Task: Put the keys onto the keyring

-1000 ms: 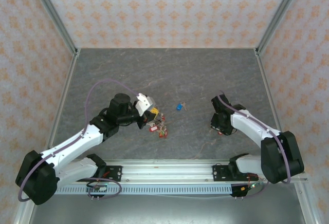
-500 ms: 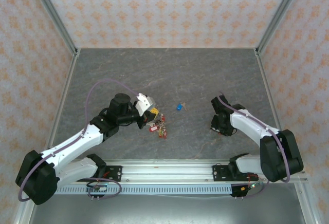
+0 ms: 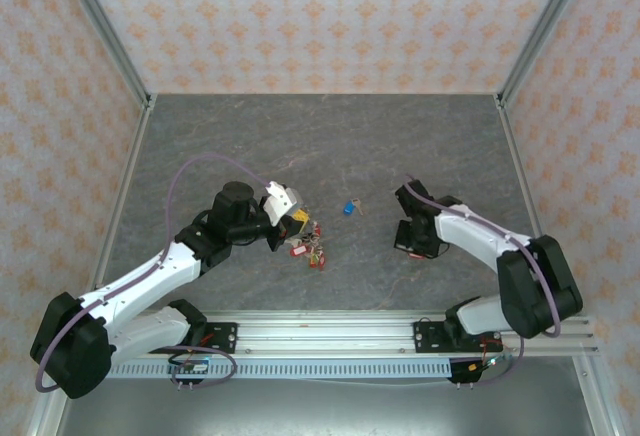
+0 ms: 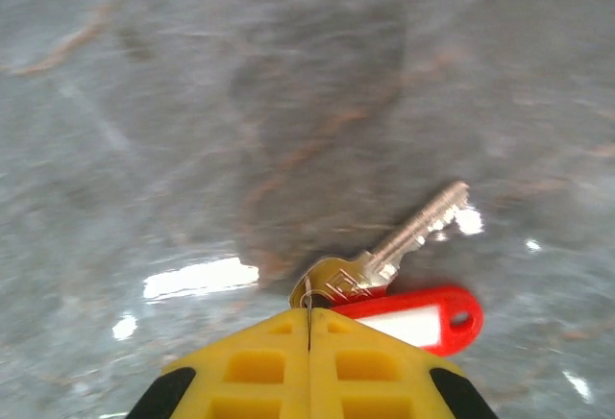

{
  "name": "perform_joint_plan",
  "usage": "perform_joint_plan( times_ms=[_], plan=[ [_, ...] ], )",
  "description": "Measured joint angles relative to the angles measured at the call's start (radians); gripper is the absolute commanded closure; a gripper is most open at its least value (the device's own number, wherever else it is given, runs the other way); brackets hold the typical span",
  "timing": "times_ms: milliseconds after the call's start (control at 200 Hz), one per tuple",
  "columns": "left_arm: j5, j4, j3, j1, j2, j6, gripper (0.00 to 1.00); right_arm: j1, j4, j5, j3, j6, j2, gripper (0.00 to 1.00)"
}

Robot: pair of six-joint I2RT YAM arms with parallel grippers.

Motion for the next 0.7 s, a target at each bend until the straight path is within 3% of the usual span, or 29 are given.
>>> perform_joint_plan(
  times_ms=[290, 701],
  plan=[
    [0.0, 0.0, 0.0, 0.0, 0.0, -0.008, 1.0, 0.052, 0.034, -0.048, 0.094, -0.063, 0.115, 0.89],
    [0.001, -0.002, 0.028, 0.0, 0.028, -0.008, 1.0, 0.052, 0.023, -0.02, 0.113, -0.099, 0.122, 0.79]
  ],
)
